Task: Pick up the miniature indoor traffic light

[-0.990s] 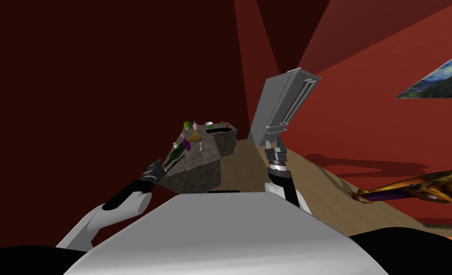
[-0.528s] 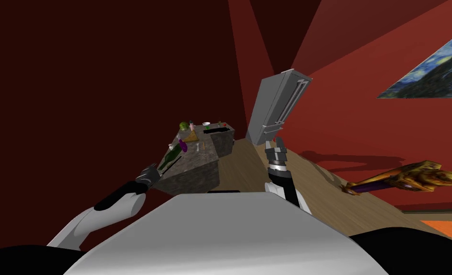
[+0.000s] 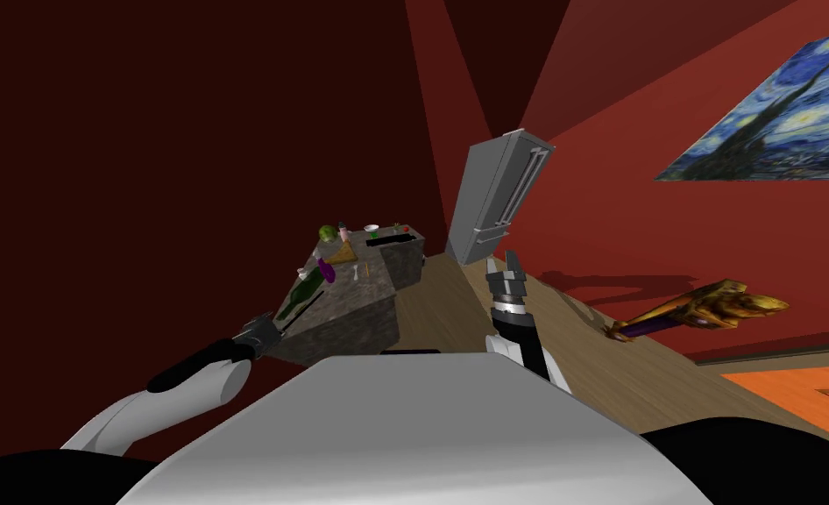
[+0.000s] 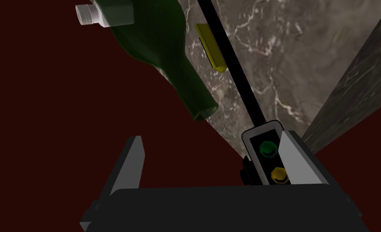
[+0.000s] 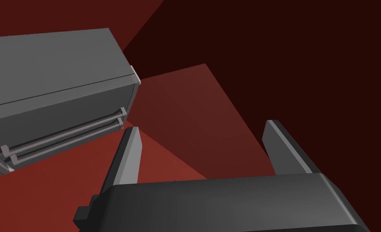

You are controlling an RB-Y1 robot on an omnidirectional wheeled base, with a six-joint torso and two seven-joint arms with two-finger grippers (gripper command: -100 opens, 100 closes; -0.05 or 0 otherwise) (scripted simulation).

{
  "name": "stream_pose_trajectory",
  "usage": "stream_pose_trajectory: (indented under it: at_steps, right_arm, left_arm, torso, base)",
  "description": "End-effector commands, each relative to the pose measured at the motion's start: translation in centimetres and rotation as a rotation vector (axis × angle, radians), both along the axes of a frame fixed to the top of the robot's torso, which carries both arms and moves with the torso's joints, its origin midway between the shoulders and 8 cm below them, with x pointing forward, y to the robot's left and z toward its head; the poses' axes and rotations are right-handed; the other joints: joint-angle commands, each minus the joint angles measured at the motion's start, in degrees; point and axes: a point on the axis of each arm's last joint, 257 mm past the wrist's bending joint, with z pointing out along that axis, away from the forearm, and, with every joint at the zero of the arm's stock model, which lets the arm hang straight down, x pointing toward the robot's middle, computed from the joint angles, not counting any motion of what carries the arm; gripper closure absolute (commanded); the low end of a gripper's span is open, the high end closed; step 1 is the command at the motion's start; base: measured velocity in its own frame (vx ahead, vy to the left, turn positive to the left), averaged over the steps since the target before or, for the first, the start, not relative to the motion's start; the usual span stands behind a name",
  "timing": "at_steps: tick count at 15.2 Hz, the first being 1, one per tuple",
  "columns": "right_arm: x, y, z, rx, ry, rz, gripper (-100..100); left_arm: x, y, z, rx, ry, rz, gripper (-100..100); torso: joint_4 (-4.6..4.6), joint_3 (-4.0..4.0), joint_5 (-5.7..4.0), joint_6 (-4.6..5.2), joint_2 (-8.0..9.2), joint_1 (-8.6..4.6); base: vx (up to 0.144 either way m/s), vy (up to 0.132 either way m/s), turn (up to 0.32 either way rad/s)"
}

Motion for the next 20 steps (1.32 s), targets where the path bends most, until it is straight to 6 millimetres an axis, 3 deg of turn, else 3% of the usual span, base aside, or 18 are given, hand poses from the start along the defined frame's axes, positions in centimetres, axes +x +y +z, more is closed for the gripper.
stream_pose_trajectory:
  at_steps: [1, 3, 4, 6, 7, 9, 10, 13, 14, 16, 20]
  right_arm:
    - [0.0, 0.0, 0.0, 0.000, 0.000, 0.000, 0]
    - [0.0, 0.0, 0.0, 0.000, 0.000, 0.000, 0]
    - [0.0, 0.0, 0.0, 0.000, 0.000, 0.000, 0]
    - [0.0, 0.0, 0.0, 0.000, 0.000, 0.000, 0]
    - [0.0, 0.0, 0.0, 0.000, 0.000, 0.000, 0]
    - [0.0, 0.0, 0.0, 0.000, 0.000, 0.000, 0]
    - [0.0, 0.0, 0.0, 0.000, 0.000, 0.000, 0]
    - [0.0, 0.0, 0.0, 0.000, 0.000, 0.000, 0]
    - [0.0, 0.0, 0.0, 0.000, 0.000, 0.000, 0]
    - [0.0, 0.0, 0.0, 0.000, 0.000, 0.000, 0]
    - [0.0, 0.0, 0.0, 0.000, 0.000, 0.000, 0]
  left_arm:
    - [-1.1, 1.1, -0.4, -0.030, 0.026, 0.043, -100]
    - [-1.5, 1.0, -0.8, -0.038, 0.043, 0.049, -100]
    - [-2.8, 2.4, -0.9, -0.067, 0.052, 0.101, -100]
    - [-3.5, 2.3, -1.6, -0.082, 0.084, 0.113, -100]
    - [-4.8, 3.5, -1.5, -0.109, 0.087, 0.163, -100]
    - [-5.6, 3.3, -2.2, -0.125, 0.122, 0.176, -100]
    - [-6.9, 4.5, -2.1, -0.153, 0.125, 0.227, -100]
    - [-7.7, 4.2, -2.8, -0.169, 0.158, 0.239, -100]
    - [-9.1, 5.2, -2.7, -0.199, 0.164, 0.291, -100]
    - [-9.7, 5.0, -3.2, -0.212, 0.190, 0.301, -100]
    - [-12.9, 6.3, -3.2, -0.282, 0.218, 0.410, -100]
  torso:
    - [0.00, 0.00, 0.00, 0.00, 0.00, 0.00]
    - [0.00, 0.00, 0.00, -0.03, -0.01, 0.01]
    - [0.00, 0.00, 0.01, -0.04, -0.01, 0.03]
    - [0.00, -0.01, -0.01, -0.01, -0.02, 0.00]
    - [0.00, -0.01, 0.00, -0.03, -0.02, 0.02]
    - [-0.01, -0.02, 0.00, -0.01, -0.03, 0.02]
    - [0.00, -0.01, 0.01, -0.03, -0.02, 0.03]
    - [-0.01, -0.01, 0.01, -0.04, -0.02, 0.04]
    - [0.00, -0.01, 0.01, -0.05, -0.02, 0.05]
    - [-0.01, -0.02, 0.01, -0.01, -0.03, 0.04]
    - [-0.01, -0.02, 0.01, -0.03, -0.03, 0.06]
  base:
    - [0.004, -0.020, -0.179]
    - [0.004, -0.009, -0.028]
    - [0.008, -0.016, -0.168]
    - [0.009, -0.012, -0.131]
    - [0.010, -0.015, -0.157]
    - [0.009, -0.010, -0.110]
    - [0.009, -0.012, -0.148]
    - [0.008, -0.005, -0.085]
    - [0.010, -0.007, -0.128]
    - [0.011, -0.004, -0.121]
    - [0.012, -0.003, -0.130]
